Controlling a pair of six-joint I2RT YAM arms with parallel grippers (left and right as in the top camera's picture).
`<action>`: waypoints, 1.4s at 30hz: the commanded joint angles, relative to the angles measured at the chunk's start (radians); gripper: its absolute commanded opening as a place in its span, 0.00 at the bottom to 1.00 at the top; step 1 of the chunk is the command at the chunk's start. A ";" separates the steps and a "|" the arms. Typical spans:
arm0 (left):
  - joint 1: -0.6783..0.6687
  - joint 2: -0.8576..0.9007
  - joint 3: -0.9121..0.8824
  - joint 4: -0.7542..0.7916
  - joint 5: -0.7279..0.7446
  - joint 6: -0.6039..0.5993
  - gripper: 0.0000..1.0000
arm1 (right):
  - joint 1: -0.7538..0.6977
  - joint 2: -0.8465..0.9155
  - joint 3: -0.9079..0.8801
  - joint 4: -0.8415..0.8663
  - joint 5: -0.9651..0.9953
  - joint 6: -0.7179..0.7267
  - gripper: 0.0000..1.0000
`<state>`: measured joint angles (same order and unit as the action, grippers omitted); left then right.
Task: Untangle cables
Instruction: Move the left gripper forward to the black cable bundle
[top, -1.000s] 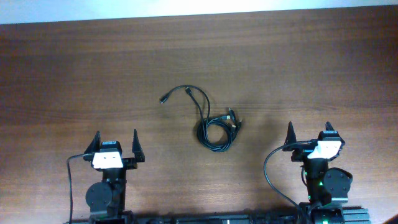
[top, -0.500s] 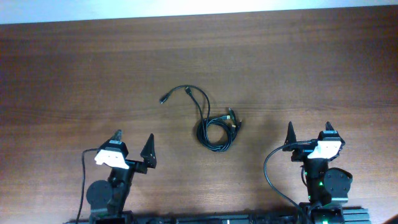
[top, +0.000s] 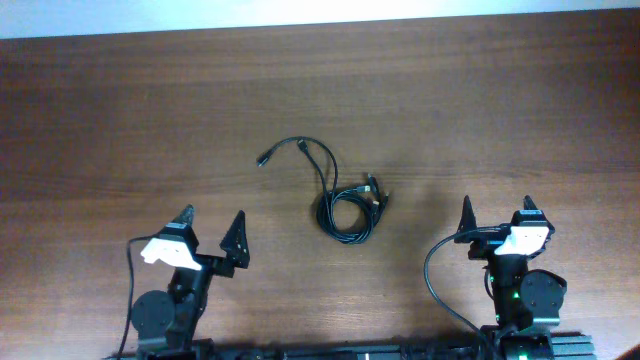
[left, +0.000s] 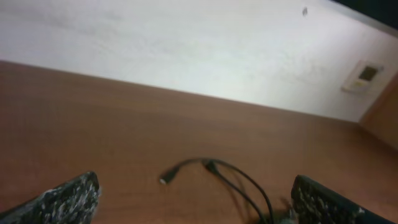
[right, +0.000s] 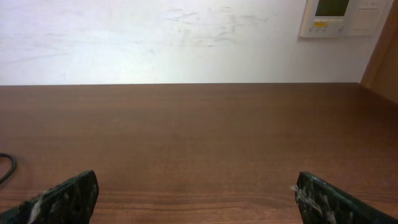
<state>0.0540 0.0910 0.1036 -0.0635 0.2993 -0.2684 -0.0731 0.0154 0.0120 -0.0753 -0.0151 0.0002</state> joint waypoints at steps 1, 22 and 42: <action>0.008 0.069 0.084 0.002 -0.031 0.026 0.99 | 0.001 -0.012 -0.006 -0.004 0.012 0.005 0.99; 0.005 0.627 0.526 -0.125 0.271 -0.043 0.99 | 0.001 -0.012 -0.006 -0.004 0.012 0.005 0.99; -0.098 0.917 0.526 -0.285 0.241 -0.399 0.92 | 0.001 -0.012 -0.006 -0.005 0.012 0.005 0.99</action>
<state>0.0158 0.9871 0.6155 -0.3058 0.6655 -0.5476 -0.0731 0.0128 0.0120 -0.0753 -0.0147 0.0006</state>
